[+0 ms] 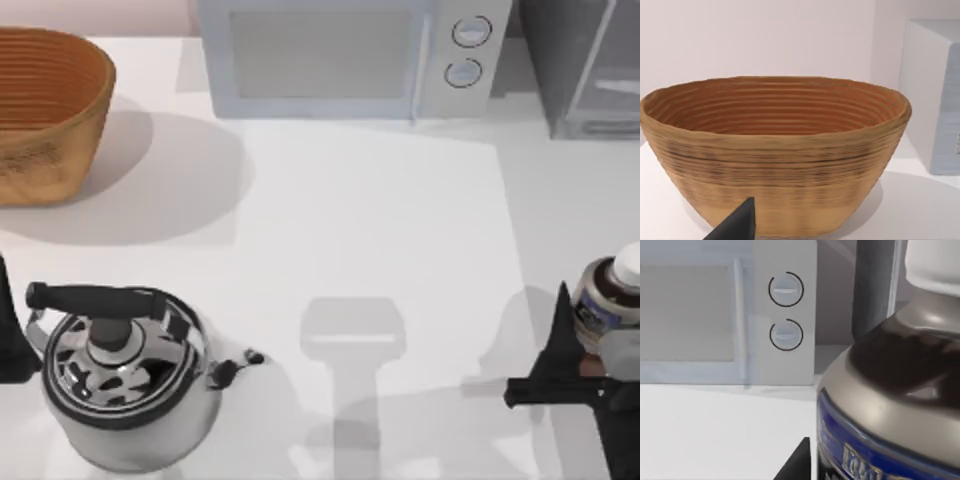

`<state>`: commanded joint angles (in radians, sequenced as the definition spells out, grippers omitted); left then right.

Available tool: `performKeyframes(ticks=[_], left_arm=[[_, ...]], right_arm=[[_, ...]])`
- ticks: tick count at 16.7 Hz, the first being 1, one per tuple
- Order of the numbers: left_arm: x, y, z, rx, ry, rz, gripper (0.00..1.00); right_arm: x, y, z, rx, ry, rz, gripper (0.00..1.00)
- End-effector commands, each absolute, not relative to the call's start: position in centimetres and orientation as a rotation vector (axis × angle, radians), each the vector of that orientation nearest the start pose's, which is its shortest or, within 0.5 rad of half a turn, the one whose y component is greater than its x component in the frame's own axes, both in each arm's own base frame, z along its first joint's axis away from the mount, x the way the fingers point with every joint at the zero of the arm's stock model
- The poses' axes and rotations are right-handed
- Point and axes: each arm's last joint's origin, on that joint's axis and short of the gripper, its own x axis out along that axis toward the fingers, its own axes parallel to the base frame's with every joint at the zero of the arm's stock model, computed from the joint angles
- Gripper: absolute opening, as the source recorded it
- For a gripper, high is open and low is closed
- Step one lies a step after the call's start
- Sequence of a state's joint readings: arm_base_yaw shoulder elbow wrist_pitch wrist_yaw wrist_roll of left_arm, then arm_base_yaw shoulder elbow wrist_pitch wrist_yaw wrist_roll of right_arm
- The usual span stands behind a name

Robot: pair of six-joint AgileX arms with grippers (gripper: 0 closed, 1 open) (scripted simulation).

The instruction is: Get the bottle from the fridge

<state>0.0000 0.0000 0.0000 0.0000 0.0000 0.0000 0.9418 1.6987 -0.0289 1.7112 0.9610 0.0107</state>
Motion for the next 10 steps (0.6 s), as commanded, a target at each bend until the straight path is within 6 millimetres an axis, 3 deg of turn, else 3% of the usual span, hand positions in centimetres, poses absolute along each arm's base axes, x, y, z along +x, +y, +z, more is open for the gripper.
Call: performKeyframes(ticks=[1, 10], left_arm=[[10.57, -0.12, 16.00, 0.000, 0.000, 0.000, 1.00], [10.57, -0.12, 16.00, 0.000, 0.000, 0.000, 1.00]], right_arm=[[11.76, 11.90, 10.85, -0.012, -0.003, -0.001, 0.00], [11.76, 11.90, 10.85, -0.012, -0.003, -0.001, 0.68]])
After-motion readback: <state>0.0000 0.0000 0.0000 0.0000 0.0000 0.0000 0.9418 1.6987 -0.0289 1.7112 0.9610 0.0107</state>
